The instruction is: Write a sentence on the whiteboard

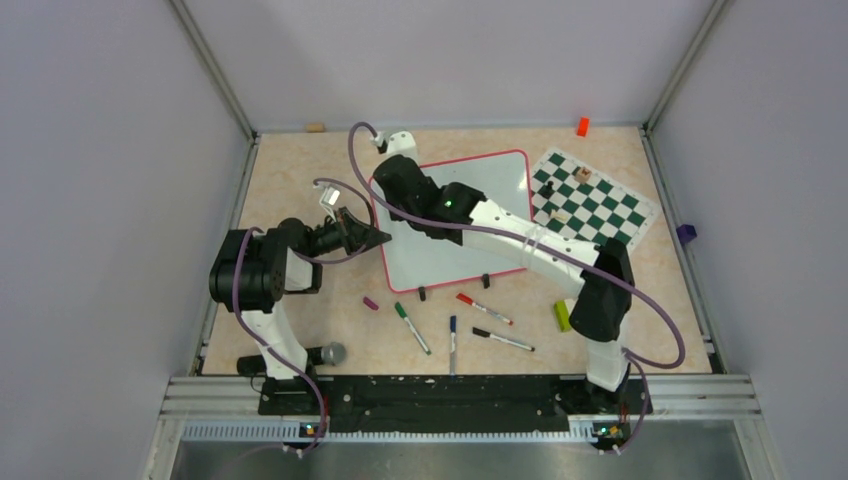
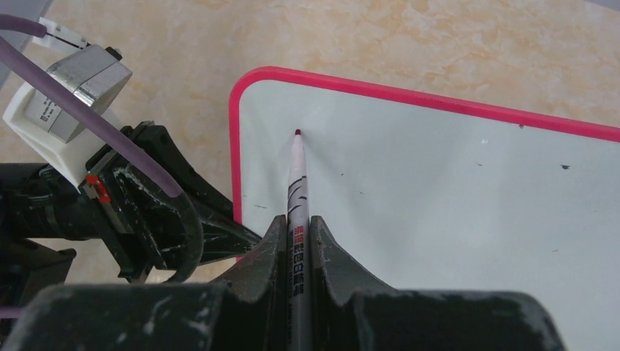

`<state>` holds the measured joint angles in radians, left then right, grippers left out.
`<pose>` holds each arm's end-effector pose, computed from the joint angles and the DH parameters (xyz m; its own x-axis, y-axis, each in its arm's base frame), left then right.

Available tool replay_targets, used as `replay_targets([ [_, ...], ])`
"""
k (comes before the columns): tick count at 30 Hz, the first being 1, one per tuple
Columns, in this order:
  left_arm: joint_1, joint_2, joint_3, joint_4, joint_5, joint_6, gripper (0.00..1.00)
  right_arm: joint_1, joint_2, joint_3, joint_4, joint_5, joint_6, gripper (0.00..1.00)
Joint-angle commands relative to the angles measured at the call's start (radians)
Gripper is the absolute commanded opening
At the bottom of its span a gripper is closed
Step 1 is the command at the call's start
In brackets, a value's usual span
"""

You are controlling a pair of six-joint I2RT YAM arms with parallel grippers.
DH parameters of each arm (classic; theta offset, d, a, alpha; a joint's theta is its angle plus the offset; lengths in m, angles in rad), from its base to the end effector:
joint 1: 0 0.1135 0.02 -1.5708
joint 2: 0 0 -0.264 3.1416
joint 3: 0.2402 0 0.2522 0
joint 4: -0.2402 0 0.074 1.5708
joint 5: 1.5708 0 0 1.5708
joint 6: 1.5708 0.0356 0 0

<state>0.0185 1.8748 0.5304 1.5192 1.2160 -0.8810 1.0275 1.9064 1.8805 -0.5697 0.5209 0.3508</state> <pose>0.2981 -0.0279 0.1552 -0.5966 -0.2791 -0.7525 0.7176 0.2344 -0.6558 0.2427 0.3677 0.3576 -0.4543 -0.1757 -0.8733 -0.3976 0.9173 0.0223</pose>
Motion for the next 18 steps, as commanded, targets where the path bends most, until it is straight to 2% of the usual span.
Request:
replay_targets([
  [1,-0.004,0.007,0.014,0.101,0.009,0.016,0.0,0.008,0.01,0.061,0.024,0.025,-0.023,0.0],
  [11,-0.006,0.007,0.014,0.1,0.008,0.017,0.0,0.009,0.019,0.056,0.013,0.029,-0.027,0.0],
  [18,-0.007,0.007,0.014,0.101,0.011,0.017,0.0,0.008,-0.009,-0.005,0.002,0.003,0.003,0.0],
])
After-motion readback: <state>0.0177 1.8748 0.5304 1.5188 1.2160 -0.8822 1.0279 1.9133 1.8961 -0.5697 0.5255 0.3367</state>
